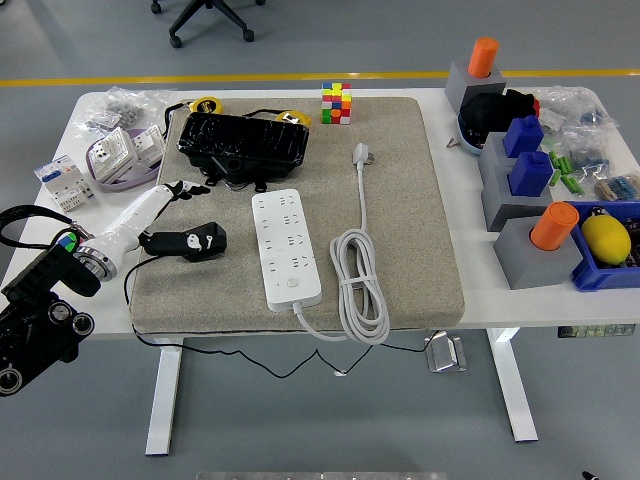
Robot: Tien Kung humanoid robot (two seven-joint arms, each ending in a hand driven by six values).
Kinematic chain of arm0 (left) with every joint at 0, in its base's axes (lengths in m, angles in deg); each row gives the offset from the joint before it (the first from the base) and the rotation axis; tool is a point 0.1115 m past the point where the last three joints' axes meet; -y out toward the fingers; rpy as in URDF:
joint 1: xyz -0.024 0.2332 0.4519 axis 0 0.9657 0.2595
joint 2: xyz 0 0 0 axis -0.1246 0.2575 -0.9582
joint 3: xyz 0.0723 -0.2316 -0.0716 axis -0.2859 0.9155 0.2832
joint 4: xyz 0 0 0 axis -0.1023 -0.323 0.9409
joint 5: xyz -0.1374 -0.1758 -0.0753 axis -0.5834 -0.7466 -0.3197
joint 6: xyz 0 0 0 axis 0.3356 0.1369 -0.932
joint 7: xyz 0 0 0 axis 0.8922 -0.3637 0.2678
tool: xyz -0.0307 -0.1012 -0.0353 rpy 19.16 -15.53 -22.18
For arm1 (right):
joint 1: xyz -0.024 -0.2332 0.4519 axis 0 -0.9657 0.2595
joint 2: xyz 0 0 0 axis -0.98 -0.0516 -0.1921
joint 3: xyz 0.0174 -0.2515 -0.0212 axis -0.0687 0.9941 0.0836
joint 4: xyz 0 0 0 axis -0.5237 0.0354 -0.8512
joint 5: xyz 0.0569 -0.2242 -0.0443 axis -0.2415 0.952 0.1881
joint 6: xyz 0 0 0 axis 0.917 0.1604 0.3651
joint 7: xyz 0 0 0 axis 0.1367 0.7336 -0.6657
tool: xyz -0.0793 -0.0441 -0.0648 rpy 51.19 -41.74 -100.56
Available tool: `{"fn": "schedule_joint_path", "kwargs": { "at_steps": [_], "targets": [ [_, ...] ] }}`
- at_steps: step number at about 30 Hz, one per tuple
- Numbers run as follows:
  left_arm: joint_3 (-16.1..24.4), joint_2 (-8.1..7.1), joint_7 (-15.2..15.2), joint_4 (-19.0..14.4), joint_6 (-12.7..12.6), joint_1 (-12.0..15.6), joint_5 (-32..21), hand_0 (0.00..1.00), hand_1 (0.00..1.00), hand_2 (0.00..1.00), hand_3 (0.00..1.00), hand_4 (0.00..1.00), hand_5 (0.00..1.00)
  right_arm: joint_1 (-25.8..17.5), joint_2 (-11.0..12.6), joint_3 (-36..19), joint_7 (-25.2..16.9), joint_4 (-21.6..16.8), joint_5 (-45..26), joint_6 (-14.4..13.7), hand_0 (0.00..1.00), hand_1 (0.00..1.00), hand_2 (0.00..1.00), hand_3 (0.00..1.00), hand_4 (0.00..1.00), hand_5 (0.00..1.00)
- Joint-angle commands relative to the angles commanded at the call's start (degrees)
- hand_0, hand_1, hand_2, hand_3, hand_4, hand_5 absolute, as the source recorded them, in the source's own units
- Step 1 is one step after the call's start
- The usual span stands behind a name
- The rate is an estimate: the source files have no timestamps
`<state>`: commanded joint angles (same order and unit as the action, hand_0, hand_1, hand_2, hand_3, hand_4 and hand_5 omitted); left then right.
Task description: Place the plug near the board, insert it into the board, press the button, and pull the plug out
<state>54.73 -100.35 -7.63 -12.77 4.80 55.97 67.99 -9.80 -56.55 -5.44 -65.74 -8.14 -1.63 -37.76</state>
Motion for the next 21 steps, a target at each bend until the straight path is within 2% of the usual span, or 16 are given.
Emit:
{"fn": "schedule_joint_path", "kwargs": {
  "at_steps": [6,7,8,12,13,21],
  "targets": [
    [-2.0,0.11,1.1,1.1,0.8,-1.1,0.4,0.862,0.852,0.867,0.816,0.998,0.456,0.1,0.1,0.0,0.0,-0.1,0.0,0.0,0.603,0.654,0.684,0.569,0.958,0.519],
    [-2.4,0.16,1.4,1.3,1.0,-1.3,0.7,0.845,0.825,0.824,0.792,0.998,0.420,0.1,0.1,-0.1,0.0,-0.1,0.0,0.0,0.603,0.654,0.684,0.569,0.958,0.518],
    [-2.6,0.23,1.6,1.5,1.1,-1.4,1.2,0.845,0.825,0.824,0.792,0.998,0.420,0.1,0.1,-0.1,0.0,0.0,0.1,0.0,0.603,0.654,0.684,0.569,0.958,0.518],
    [-3.4,0.66,1.9,2.6,0.1,-1.9,2.4,0.845,0.825,0.824,0.792,0.998,0.420,0.1,0.1,-0.2,0.0,-0.1,0.1,0.0,0.603,0.654,0.684,0.569,0.958,0.518],
    [-3.6,0.80,1.8,2.9,-0.2,-2.0,2.3,0.833,0.803,0.805,0.773,0.998,0.342,0.1,0.1,-0.2,0.0,-0.1,0.1,0.0,0.603,0.654,0.684,0.570,0.958,0.519],
    [-4.5,1.94,3.0,5.3,-0.2,-2.6,1.9,0.829,0.800,0.801,0.782,0.998,0.347,0.0,0.1,0.1,0.0,-0.1,0.0,0.0,0.603,0.654,0.683,0.569,0.958,0.519]
  ]
}}
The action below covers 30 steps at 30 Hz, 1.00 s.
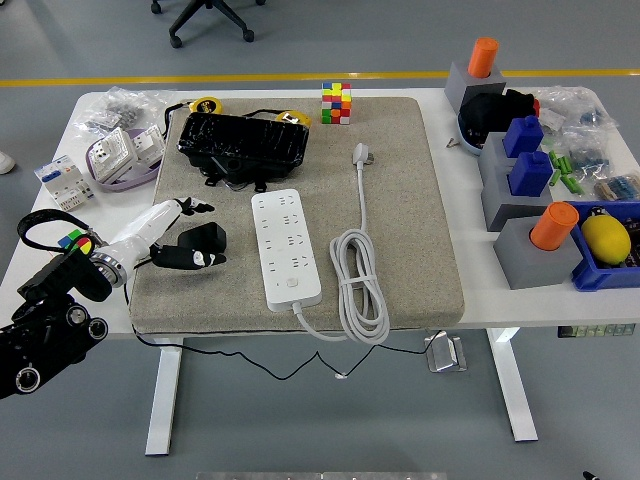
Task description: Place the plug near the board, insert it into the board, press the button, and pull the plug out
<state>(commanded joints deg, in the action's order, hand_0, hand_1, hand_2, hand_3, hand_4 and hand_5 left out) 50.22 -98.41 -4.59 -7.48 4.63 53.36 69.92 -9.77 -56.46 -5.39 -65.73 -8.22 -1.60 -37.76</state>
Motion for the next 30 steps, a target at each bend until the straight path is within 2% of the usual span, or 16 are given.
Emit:
{"fn": "schedule_joint_path", "kwargs": {
  "at_steps": [3,4,8,9,15,16,21,22,27,28,30],
  "targets": [
    [-0.8,0.04,0.3,0.6,0.0,-0.3,-0.2,0.829,0.800,0.801,0.782,0.998,0.347,0.0,0.0,0.0,0.0,0.0,0.0,0.0,0.603,0.654,0.683,0.569,0.958,0.519],
    [-1.0,0.06,0.6,0.6,0.1,-0.4,-0.3,0.796,0.778,0.757,0.703,0.998,0.262,0.0,0.0,0.0,0.0,0.0,0.0,0.0,0.603,0.654,0.683,0.569,0.959,0.520],
    [-1.2,0.33,0.5,0.8,-0.1,-0.8,-0.7,0.796,0.778,0.757,0.703,0.998,0.262,0.0,0.0,0.1,0.1,0.0,0.0,0.1,0.603,0.654,0.683,0.569,0.959,0.520],
    [-1.3,0.41,0.5,0.9,-0.2,-0.9,-0.7,0.755,0.736,0.721,0.598,0.994,0.220,0.0,0.0,0.1,0.1,0.0,0.0,0.1,0.603,0.654,0.684,0.570,0.959,0.520],
    [-1.9,1.26,1.7,1.5,0.0,-1.6,-0.3,0.755,0.736,0.721,0.598,0.994,0.220,0.0,-0.1,0.0,0.1,0.0,0.1,0.1,0.603,0.654,0.684,0.570,0.959,0.520],
    [-2.0,1.39,1.8,1.7,-0.1,-1.8,-0.2,0.720,0.684,0.618,0.556,0.949,0.193,0.0,-0.1,0.0,0.1,0.0,0.1,0.1,0.604,0.654,0.684,0.569,0.958,0.520],
    [-2.3,1.87,2.1,2.3,-0.4,-2.2,-0.4,0.720,0.684,0.618,0.556,0.949,0.193,0.0,-0.1,0.2,0.1,0.0,0.0,0.2,0.604,0.654,0.684,0.569,0.958,0.520],
    [-2.5,1.91,2.1,2.4,-0.4,-2.3,-0.5,0.696,0.661,0.598,0.548,0.898,0.153,0.0,-0.1,0.2,0.1,0.0,0.0,0.2,0.604,0.654,0.684,0.569,0.958,0.519],
    [-2.7,2.12,2.0,2.8,-1.2,-2.6,-0.6,0.696,0.661,0.598,0.548,0.898,0.153,0.0,0.0,0.3,0.1,0.0,0.0,0.2,0.604,0.654,0.684,0.569,0.958,0.519],
    [-2.7,2.16,2.1,2.8,-1.3,-2.6,-0.6,0.663,0.573,0.587,0.552,0.828,0.080,0.0,0.0,0.3,0.2,0.0,0.1,0.2,0.603,0.655,0.684,0.569,0.958,0.519],
    [-2.9,2.29,2.2,3.1,-1.7,-2.8,-0.2,0.663,0.573,0.587,0.552,0.828,0.080,-0.1,0.0,0.4,0.1,0.0,0.0,0.2,0.603,0.655,0.684,0.569,0.958,0.519]
  ]
}}
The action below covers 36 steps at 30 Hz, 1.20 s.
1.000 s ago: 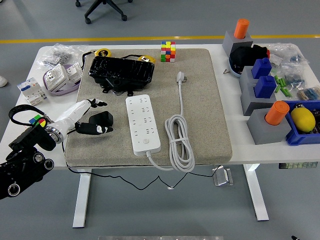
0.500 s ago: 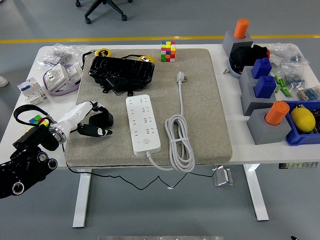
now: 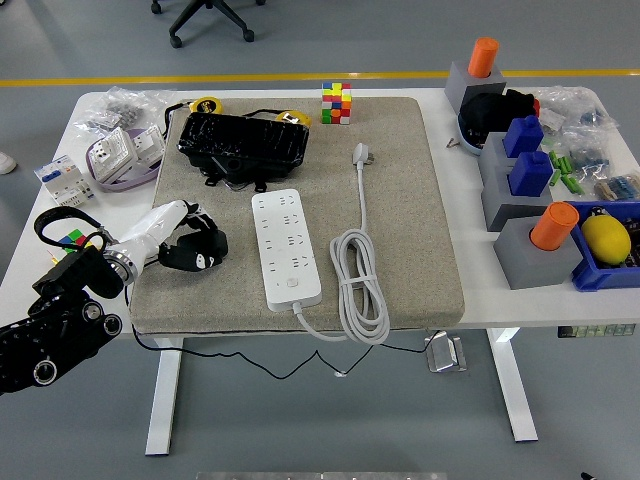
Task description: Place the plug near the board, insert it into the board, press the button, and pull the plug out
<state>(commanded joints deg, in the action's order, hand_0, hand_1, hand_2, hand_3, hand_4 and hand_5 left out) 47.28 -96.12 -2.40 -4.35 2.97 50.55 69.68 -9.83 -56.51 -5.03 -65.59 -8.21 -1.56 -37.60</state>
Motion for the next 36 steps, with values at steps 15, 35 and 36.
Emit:
{"fn": "schedule_joint_path", "kwargs": {
  "at_steps": [15,35,36],
  "targets": [
    [-0.9,0.19,-1.0,0.5,-2.0,-0.9,0.1,0.539,0.515,0.555,0.576,0.687,0.002,0.1,0.0,-0.1,-0.1,0.0,0.0,-0.1,0.604,0.654,0.684,0.569,0.959,0.520],
    [0.3,-0.66,-1.3,-8.8,1.3,-2.2,-6.4,0.488,0.500,0.526,0.584,0.720,0.002,0.1,-0.1,-0.2,-0.1,-0.1,0.2,-0.1,0.602,0.654,0.684,0.569,0.959,0.519],
    [0.0,-0.48,-1.3,-8.5,1.2,-2.2,-6.3,0.488,0.500,0.526,0.584,0.720,0.002,0.1,-0.1,-0.2,-0.2,-0.1,0.2,-0.1,0.602,0.654,0.684,0.569,0.959,0.519]
  ]
}}
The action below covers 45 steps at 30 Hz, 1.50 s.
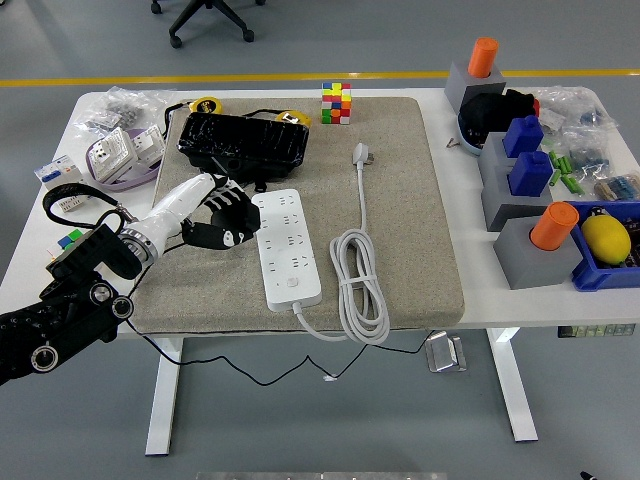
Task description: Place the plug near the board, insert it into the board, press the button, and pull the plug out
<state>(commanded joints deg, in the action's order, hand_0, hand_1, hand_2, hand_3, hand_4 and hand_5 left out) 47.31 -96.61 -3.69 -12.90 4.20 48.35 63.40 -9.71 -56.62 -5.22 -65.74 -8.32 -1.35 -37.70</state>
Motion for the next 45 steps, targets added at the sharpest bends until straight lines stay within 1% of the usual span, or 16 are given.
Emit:
{"fn": "schedule_joint_path", "kwargs": {
  "at_steps": [3,8,12,17,20,29,45],
  "targets": [
    [-0.7,0.52,-0.2,0.7,-0.2,0.1,-0.5,0.488,0.500,0.526,0.584,0.720,0.002,0.0,0.0,0.0,0.0,-0.1,0.0,0.0,0.602,0.654,0.684,0.569,0.959,0.519],
    [-1.2,1.06,-0.2,0.9,-0.3,0.4,-0.5,0.487,0.498,0.525,0.584,0.721,0.002,-0.2,0.0,0.0,0.0,0.1,0.0,0.0,0.605,0.654,0.684,0.569,0.959,0.520],
    [-1.5,1.84,-0.4,1.3,-0.6,0.3,-0.5,0.486,0.498,0.525,0.584,0.716,0.002,-0.3,-0.1,0.1,0.0,0.1,0.0,0.0,0.604,0.654,0.684,0.569,0.959,0.520],
    [-2.3,2.95,-0.5,2.3,-0.8,-0.1,-0.8,0.485,0.497,0.526,0.584,0.716,0.002,-0.1,-0.1,0.1,0.0,-0.1,0.0,0.0,0.605,0.654,0.684,0.569,0.959,0.519],
    [-2.9,3.33,-0.5,3.0,-0.9,-0.4,-0.7,0.485,0.497,0.526,0.584,0.716,0.002,0.0,-0.1,0.1,0.0,-0.1,0.0,0.0,0.605,0.654,0.684,0.569,0.959,0.519],
    [-3.6,3.72,-0.8,4.9,-1.3,-0.9,-1.1,0.490,0.498,0.527,0.585,0.714,0.002,-0.1,0.0,0.1,0.0,0.0,0.0,0.0,0.605,0.654,0.683,0.569,0.958,0.519],
    [-4.5,3.66,-0.8,5.4,-1.3,-1.0,-1.4,0.492,0.499,0.529,0.586,0.707,0.002,-0.1,0.0,0.1,0.0,-0.1,0.0,0.0,0.605,0.654,0.684,0.569,0.958,0.518]
  ]
}}
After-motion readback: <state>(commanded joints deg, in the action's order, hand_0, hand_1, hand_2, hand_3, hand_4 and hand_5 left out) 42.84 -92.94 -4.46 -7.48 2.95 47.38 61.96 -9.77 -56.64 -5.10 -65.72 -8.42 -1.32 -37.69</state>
